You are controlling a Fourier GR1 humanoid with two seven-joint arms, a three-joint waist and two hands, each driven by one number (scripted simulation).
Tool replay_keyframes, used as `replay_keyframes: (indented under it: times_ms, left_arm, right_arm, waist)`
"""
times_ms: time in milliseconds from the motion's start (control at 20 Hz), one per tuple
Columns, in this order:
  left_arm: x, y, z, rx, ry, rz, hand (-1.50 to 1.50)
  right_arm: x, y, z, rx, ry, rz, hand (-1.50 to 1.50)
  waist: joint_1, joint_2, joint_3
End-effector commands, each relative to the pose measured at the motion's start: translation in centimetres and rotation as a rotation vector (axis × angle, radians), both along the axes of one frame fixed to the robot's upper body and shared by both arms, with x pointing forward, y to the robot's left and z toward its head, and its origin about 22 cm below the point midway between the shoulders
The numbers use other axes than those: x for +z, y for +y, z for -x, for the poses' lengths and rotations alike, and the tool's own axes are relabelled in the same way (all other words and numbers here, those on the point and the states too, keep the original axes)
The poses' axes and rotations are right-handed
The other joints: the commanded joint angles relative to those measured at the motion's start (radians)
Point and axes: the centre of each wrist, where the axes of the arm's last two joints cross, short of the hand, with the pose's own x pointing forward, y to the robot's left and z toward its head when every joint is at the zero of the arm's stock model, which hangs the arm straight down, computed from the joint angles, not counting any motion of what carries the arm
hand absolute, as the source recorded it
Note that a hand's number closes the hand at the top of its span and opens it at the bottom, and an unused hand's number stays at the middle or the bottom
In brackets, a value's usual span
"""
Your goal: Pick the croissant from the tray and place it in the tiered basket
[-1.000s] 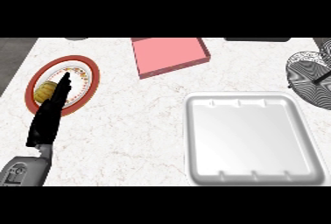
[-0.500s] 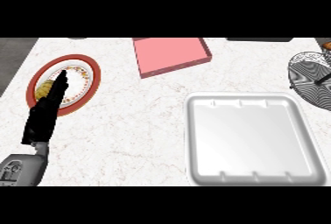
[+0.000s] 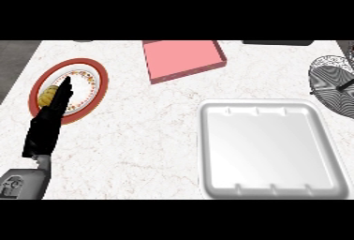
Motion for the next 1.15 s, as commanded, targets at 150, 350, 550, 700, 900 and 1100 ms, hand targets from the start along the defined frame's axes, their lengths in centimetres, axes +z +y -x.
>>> replay_keyframes:
  times_ms: [150,350,550,700,900,1100]
  left_arm:
    - [-0.1,0.3,0.2,-0.006,-0.007,-0.009,0.0]
    - [-1.9,0.3,-0.2,-0.005,0.009,-0.005,0.0]
    - [-0.7,-0.1,-0.9,0.023,-0.009,-0.002,0.0]
    - [-0.5,0.5,-1.2,0.028,0.002,-0.017,0.0]
    - [-0.6,1.0,0.2,0.017,-0.003,0.003,0.0]
    - [-1.8,0.1,1.0,0.003,0.003,0.01,0.0]
  right_arm:
    - [3.3,-3.4,2.5,-0.1,-0.15,-0.11,-1.5]
    - [5.8,-6.5,5.7,-0.165,-0.111,-0.18,-1.5]
    - [7.8,-9.2,9.2,-0.202,-0.038,-0.279,-1.5]
    - [6.7,-11.5,12.5,-0.209,-0.002,-0.266,-1.5]
    - [6.3,-13.6,16.4,-0.201,-0.034,-0.292,-1.5]
    - [5.5,-14.5,18.3,-0.173,-0.072,-0.368,-1.5]
  waist:
    - [-0.003,0.004,0.004]
    - [-0.017,0.005,0.003]
    - [-0.017,0.005,0.004]
    - [-0.022,0.008,0.006]
    - [-0.017,0.007,0.009]
    - [-0.018,0.007,0.011]
